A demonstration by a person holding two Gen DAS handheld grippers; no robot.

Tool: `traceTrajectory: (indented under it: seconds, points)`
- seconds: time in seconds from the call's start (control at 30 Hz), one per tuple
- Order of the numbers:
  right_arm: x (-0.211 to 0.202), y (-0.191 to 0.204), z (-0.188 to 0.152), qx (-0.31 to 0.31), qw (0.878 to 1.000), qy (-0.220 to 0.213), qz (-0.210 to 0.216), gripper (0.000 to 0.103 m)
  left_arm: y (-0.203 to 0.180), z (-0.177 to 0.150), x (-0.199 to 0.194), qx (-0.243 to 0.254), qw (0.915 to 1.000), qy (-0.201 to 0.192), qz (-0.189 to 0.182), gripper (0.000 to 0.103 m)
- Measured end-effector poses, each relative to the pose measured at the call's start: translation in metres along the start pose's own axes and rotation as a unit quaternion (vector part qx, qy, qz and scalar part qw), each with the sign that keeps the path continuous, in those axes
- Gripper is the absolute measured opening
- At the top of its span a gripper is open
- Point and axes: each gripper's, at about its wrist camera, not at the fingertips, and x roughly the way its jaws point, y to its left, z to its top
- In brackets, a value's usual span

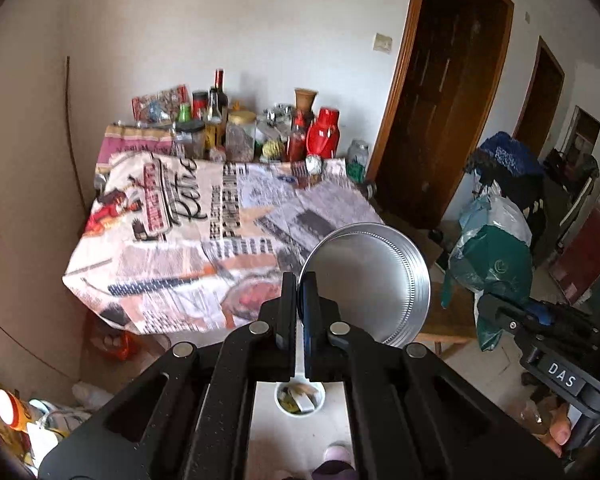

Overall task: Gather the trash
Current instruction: 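Carry the green bag and metal lid down toward the white bucket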

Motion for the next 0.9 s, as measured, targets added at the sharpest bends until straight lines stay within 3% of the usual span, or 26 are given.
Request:
traceTrajectory:
  seconds: [0.3, 0.53, 0.9]
  points:
    - [0.055, -0.027, -0.032, 0.004, 0.998, 0.062, 0.013, 0.029, -0.006, -0.045, 0.067, -0.019, 0.9971, 0.071, 0.017, 0.001]
    - [0.123, -0.05, -0.067, -0.035, 0.992, 0.124, 0.013, 0.029, -0.002, -0.105, 0.148, -0.059, 0.9887, 0.13, 0.045, 0.001]
    - [0.269, -0.08, -0.194, -0.045, 0.962, 0.27, 0.016, 0.029, 0.033, -0.233, 0.282, -0.105, 0.9628, 0.236, 0.079, 0.001]
